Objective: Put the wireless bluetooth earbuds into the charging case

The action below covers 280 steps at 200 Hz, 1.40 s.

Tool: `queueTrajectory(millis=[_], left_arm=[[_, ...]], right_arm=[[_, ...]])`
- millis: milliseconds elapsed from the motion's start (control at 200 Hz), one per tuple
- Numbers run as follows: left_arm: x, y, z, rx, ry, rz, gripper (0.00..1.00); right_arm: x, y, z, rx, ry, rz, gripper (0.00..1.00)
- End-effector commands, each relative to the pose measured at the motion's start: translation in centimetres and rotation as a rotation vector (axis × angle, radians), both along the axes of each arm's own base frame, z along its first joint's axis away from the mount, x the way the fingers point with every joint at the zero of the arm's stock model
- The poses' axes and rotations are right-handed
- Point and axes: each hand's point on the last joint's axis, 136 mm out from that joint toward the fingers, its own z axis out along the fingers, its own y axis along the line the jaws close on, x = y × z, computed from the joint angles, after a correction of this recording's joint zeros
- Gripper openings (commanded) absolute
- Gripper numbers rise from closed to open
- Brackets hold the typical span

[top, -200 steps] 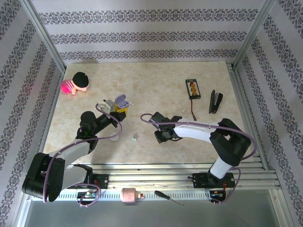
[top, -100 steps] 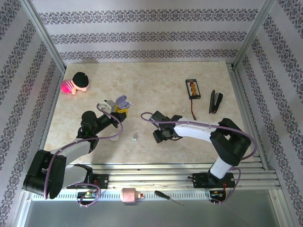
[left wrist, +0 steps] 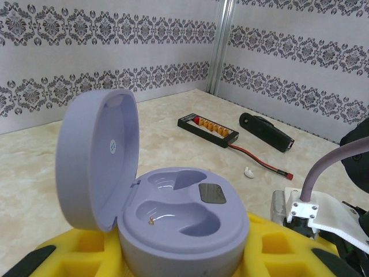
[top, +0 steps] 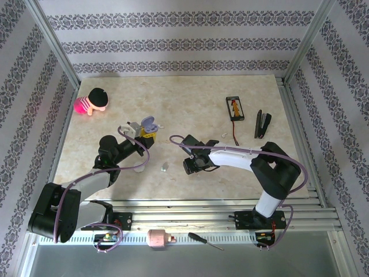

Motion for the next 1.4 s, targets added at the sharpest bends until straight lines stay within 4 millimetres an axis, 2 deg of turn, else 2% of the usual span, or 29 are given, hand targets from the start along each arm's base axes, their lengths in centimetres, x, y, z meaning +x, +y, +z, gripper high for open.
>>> queueTrajectory(millis=[0, 315, 480, 560, 630, 744, 949, 1269, 1394], left_arm=[[-0.2, 0.6, 1.7, -0.011, -0.07, 0.014, 0.26], [-0.5, 1.2, 1.6, -0.005, -0.066, 0.037, 0.27], [0.3, 2.3, 1.0, 0.004, -0.04, 0.102, 0.26], [0.6, 2.7, 0.9, 0.002, -0.035, 0.123, 0.26], [0.8, 2.9, 0.9, 0.0, -0.036, 0.127, 0.26], [0.8, 2.8, 1.0, -0.004, -0.04, 0.12, 0.26], [0.6, 2.8, 1.1, -0.004, -0.044, 0.118, 0.26], [0.4, 3.0, 1.0, 0.0, -0.04, 0.122, 0.26], [0.5, 3.0, 1.0, 0.003, -0.041, 0.129, 0.26]], right_arm=[[0.7, 1.4, 0.7, 0.033, -0.021, 0.018, 0.52], [1.5, 2.5, 1.6, 0.05, -0.041, 0.066, 0.5], [2.4, -0.1, 3.0, -0.077, -0.128, 0.047, 0.51], [2.0, -1.0, 3.1, -0.1, -0.133, 0.009, 0.51], [1.2, -1.2, 2.4, -0.076, -0.104, -0.027, 0.52], [0.3, -0.7, 1.2, -0.035, -0.052, -0.061, 0.52], [0.1, 0.1, 0.2, -0.034, -0.013, -0.056, 0.5], [0.5, 1.5, 0.3, -0.004, -0.003, -0.011, 0.42], [0.8, 1.8, 0.6, -0.001, -0.016, 0.006, 0.42]])
